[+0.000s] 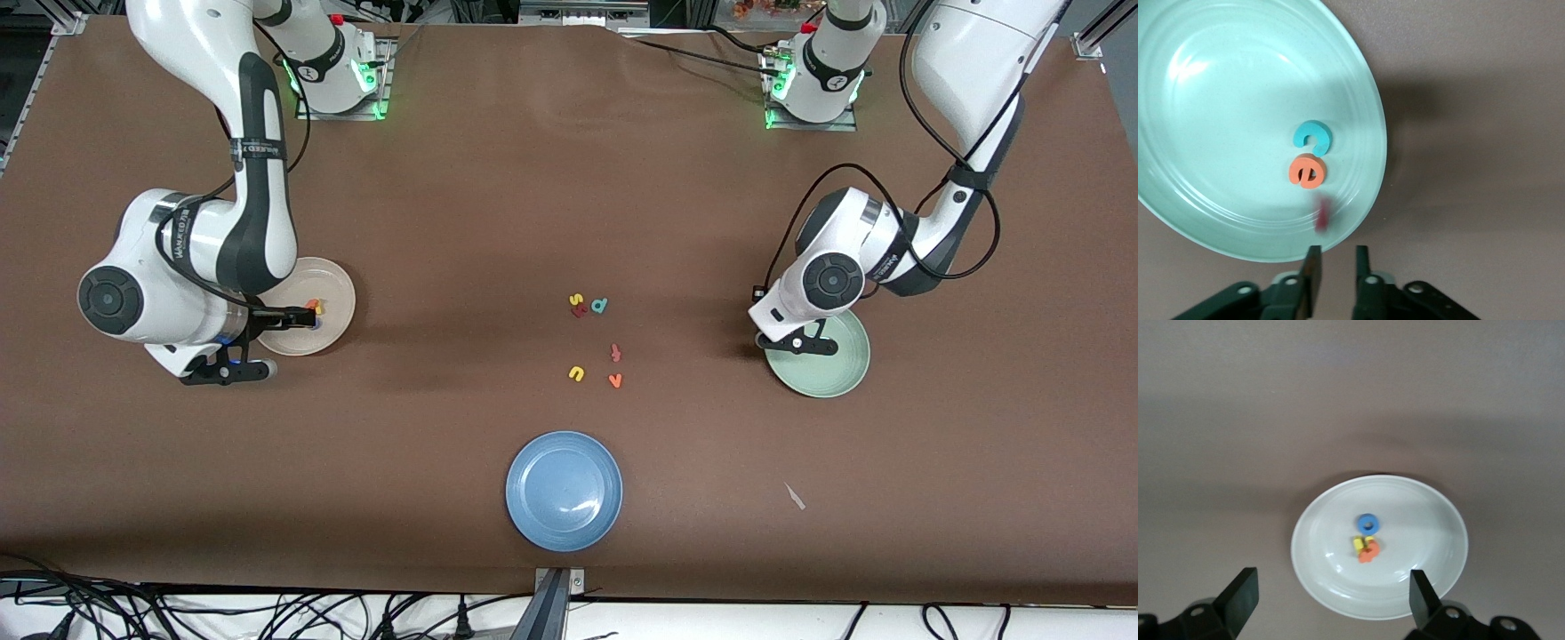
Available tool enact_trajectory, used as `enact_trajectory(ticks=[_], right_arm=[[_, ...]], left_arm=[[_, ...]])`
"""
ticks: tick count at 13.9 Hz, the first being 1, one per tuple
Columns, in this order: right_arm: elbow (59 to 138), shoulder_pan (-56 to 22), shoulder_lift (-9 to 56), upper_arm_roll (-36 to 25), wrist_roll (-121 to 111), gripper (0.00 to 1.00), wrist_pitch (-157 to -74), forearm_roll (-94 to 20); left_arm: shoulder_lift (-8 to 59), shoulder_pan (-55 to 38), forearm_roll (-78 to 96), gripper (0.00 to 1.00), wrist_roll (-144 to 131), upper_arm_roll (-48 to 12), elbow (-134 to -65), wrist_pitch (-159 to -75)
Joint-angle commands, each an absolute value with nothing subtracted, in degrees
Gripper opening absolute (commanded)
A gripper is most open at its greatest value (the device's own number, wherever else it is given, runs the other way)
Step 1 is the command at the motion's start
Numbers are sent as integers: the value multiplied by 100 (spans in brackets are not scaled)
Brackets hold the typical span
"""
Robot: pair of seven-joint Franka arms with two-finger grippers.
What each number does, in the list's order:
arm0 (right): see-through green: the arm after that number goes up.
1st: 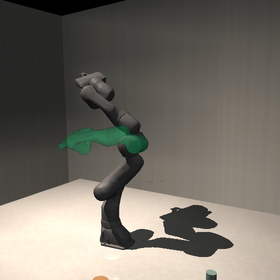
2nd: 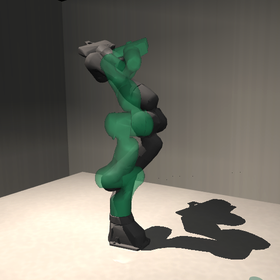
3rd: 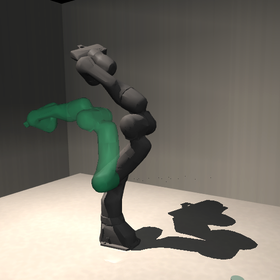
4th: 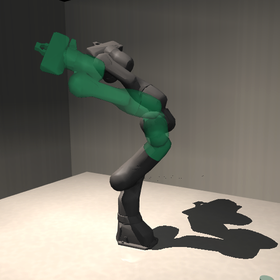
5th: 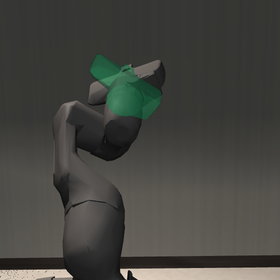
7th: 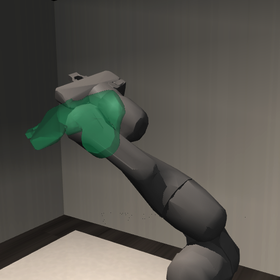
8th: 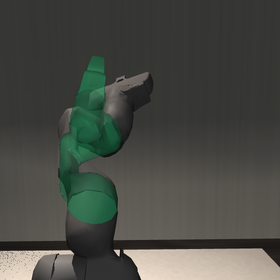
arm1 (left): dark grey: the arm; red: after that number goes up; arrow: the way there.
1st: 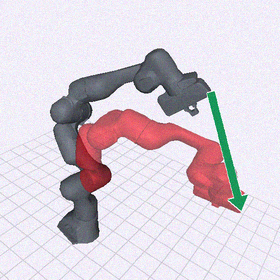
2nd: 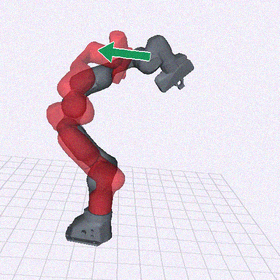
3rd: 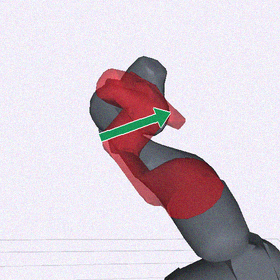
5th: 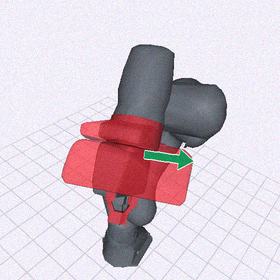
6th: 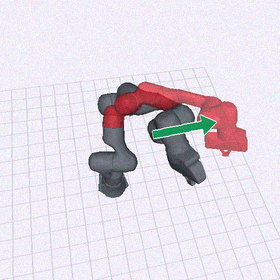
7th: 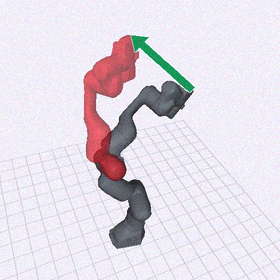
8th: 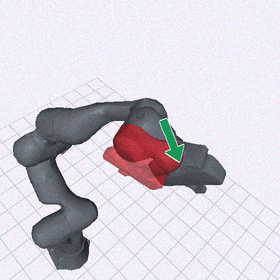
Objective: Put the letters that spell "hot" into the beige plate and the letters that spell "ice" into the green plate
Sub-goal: 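Drop the blue ring on the white plate while the left gripper drops the bar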
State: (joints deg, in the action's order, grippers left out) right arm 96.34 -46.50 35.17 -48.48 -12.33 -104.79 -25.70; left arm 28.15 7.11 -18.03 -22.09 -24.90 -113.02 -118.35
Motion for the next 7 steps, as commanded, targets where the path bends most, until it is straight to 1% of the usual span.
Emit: enact_trajectory(ticks=[1,2,3,4,5,6,7], right_arm=[[9334,-4589,3526,-4590,-390,100,-10195,-2339],[9334,-4162,3237,-4022,-117,100,-10239,-1938],[9351,-3566,2939,-3181,164,100,-10283,-1359],[9360,-2785,2675,-2216,611,100,-10309,-849],[9378,-1933,2463,-1206,972,100,-10318,-487],[9465,-1185,2252,-325,1097,100,-10318,-127],[9535,-769,2059,14,1055,100,-10310,103]], left_arm=[[2663,677,-1925,100,-2136,-2496,-11199,-11813],[2611,677,-1916,100,-2136,-2513,-11032,-11804],[2480,677,-1916,100,-2144,-2575,-10848,-11717],[2383,677,-1916,100,-2145,-2671,-10619,-11516],[2321,677,-1916,100,-2145,-2802,-10304,-11183],[2320,677,-1916,100,-2145,-2978,-9918,-10762],[2320,659,-1873,100,-2145,-3101,-9531,-10366]])
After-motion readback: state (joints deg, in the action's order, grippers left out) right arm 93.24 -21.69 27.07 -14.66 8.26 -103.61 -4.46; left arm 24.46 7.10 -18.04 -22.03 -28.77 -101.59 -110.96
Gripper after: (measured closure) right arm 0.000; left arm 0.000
